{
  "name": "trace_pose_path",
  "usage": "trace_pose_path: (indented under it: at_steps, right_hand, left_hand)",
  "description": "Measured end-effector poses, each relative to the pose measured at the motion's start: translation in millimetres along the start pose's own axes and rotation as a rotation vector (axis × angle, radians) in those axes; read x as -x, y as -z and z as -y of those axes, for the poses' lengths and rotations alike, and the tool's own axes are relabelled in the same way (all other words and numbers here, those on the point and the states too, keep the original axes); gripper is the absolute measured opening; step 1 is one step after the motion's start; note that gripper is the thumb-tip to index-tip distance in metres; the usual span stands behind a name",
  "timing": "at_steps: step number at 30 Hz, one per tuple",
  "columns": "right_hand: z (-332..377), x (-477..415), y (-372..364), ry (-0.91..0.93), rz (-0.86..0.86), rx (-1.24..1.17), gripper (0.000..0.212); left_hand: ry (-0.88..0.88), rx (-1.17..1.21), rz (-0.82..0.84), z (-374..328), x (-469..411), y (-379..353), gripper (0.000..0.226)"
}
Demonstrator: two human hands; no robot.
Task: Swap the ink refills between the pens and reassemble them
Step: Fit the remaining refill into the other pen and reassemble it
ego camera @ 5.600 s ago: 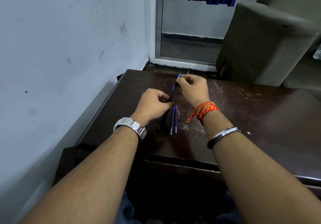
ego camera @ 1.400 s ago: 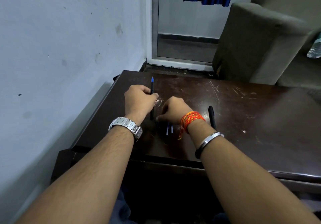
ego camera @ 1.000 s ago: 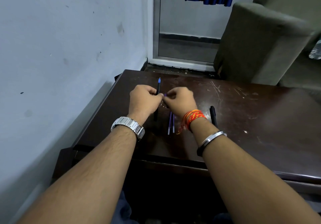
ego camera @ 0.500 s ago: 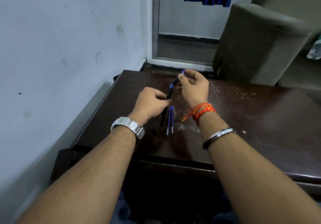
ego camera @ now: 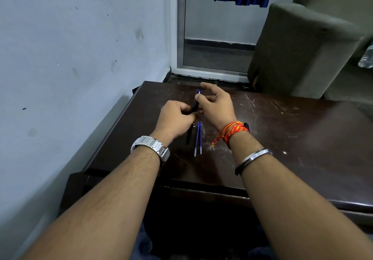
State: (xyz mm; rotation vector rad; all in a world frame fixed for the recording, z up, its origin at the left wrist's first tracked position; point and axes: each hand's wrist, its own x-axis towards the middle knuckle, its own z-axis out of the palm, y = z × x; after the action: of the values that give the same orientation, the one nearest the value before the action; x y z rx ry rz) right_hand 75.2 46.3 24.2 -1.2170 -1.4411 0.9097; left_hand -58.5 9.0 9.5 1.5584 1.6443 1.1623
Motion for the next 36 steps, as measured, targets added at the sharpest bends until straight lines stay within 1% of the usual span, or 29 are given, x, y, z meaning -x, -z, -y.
trace_pose_path:
  at_steps: [4,6,7,9,11,14,18,20,22,24,25,27,29,31,33,36]
  right_hand:
    - [3,2,-1,0.023,0.032,0.028,0.033]
    - [4,3,0,0.041,0.007,0.061,0.03]
    - [5,3,1,0.05,-0.012,0.082,0.028]
    - [6,5,0,0.063,-0.045,0.123,0.028]
    - [5,7,0,0.062,-0.066,0.142,0.03]
    - [5,8,2,0.055,-0.064,0.182,0.032]
    - [3,8,7,0.066,-0.06,0.24,0.033]
    - [2,9,9,0.045,-0.036,0.249,0.036]
    - [1,11,10,0.031,0.001,0.259,0.046]
    - [3,13,13,0.028,0.01,0.286,0.056]
    - [5,13,14,0.026,0.002,0.297,0.057]
    - [9,11,20,0.01,-0.037,0.305,0.05]
    - [11,8,30,-0.01,-0.116,0.336,0.033]
    - [11,5,44,-0.035,-0.164,0.436,0.02]
    - [8,3,57,-0.11,-0.133,0.547,0.021]
    - [0,2,64,-0.226,-0.018,0.699,0.023]
  left_hand:
    - [0.018,0.065,-0.019,-3,3,-2,0.008]
    - [-0.006,0.074,-0.043,-7,4,-3,0.022]
    - [-0.023,0.069,-0.055,-8,5,-4,0.025]
    - [-0.05,0.06,-0.056,-9,7,-6,0.023]
    - [-0.062,0.052,-0.051,-10,8,-8,0.028]
    - [-0.061,0.041,-0.037,-11,11,-11,0.03]
    - [-0.072,0.013,-0.022,-12,10,-13,0.026]
    - [-0.062,0.002,-0.011,-14,10,-13,0.025]
    - [-0.061,-0.018,-0.029,-16,9,-13,0.025]
    - [-0.054,-0.011,-0.066,-18,8,-14,0.029]
    - [-0.05,-0.011,-0.075,-20,8,-15,0.035]
    - [-0.038,-0.018,-0.065,-22,8,-15,0.048]
    - [-0.01,-0.023,-0.063,-23,9,-15,0.061]
    - [-0.001,-0.049,-0.096,-22,10,-13,0.069]
    - [0.0,-0.085,-0.134,-18,10,-10,0.07]
    - [0.023,-0.113,-0.165,-14,7,-7,0.066]
